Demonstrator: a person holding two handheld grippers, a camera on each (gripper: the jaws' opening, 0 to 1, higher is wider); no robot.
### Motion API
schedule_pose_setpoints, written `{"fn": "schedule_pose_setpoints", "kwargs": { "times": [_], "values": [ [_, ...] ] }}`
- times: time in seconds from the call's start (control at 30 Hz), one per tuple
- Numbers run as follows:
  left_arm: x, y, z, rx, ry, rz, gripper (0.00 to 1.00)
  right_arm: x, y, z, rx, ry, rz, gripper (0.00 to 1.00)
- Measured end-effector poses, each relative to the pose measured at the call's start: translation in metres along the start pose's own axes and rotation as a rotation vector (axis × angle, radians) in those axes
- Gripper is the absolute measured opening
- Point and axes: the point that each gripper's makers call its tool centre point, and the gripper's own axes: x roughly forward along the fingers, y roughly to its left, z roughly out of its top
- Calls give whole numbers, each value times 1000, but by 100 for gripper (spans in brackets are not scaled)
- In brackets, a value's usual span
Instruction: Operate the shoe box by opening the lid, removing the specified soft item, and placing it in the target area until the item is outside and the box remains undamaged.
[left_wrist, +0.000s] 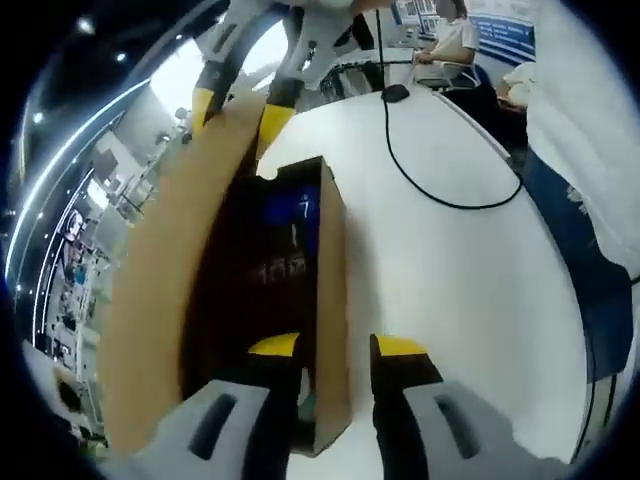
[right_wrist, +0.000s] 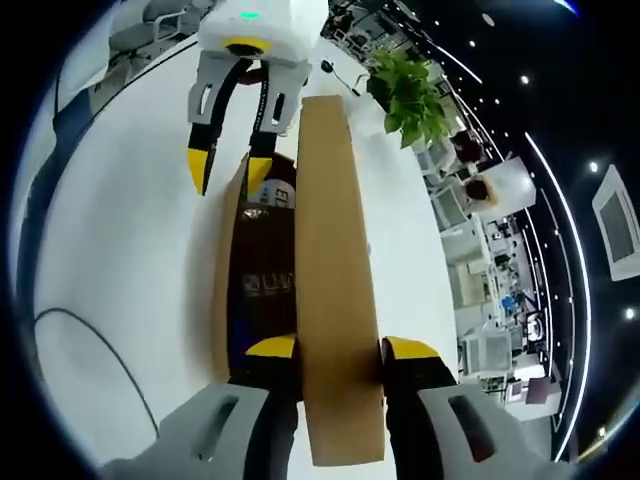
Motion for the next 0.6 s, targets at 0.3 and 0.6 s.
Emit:
{"fn": "schedule_pose_setpoints", "kwargs": {
  "times": [0.3,0.6],
  "values": [
    [4,-2,-9,-50,2,-34,20,0,-2,2,-32,5,-13,30],
    [10,2,-12,-30,12,-56,14,-2,-3,3,-41,2,-22,29]
  ]
}}
